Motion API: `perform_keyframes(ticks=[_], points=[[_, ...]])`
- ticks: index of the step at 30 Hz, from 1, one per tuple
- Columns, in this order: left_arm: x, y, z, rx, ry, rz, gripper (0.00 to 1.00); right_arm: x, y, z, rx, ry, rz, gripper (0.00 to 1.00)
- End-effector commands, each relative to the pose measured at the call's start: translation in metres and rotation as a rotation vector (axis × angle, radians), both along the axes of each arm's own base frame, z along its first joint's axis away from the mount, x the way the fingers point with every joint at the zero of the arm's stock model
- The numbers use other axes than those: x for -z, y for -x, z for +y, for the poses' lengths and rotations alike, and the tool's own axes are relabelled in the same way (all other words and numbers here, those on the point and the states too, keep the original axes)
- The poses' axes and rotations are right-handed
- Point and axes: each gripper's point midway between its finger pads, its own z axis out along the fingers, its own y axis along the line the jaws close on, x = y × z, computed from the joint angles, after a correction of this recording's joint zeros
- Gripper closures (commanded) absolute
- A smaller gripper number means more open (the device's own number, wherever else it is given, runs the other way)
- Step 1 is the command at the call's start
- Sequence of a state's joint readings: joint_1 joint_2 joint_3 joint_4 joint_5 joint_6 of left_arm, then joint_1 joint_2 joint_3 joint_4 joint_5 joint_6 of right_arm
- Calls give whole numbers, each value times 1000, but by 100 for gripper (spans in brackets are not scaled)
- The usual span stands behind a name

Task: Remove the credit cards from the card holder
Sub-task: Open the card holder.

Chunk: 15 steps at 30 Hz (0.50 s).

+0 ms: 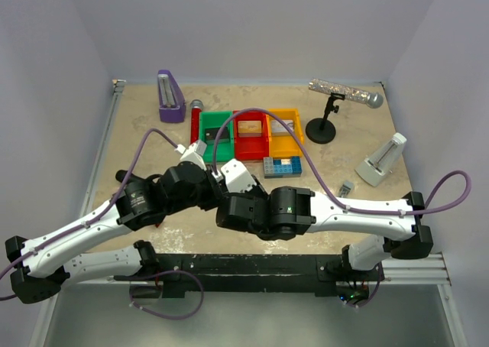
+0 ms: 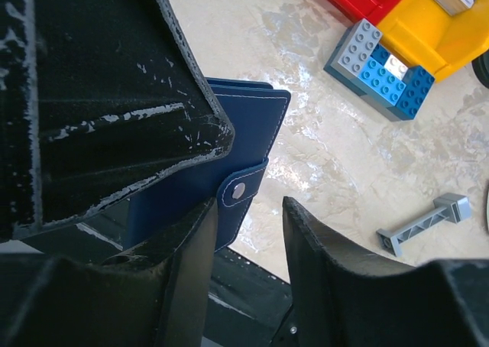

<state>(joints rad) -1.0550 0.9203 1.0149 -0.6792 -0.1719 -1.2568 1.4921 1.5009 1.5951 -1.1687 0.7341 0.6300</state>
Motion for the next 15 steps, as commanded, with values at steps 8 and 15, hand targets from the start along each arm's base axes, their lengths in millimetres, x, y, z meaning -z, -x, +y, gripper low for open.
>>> perform_keyframes(ticks=[8,15], points=[[-47,8,-20,57,206,-41,100,0,0,0,23,7,3,64],[-48,10,-20,63,210,-46,100,2,-3,-4,34,7,12,73]])
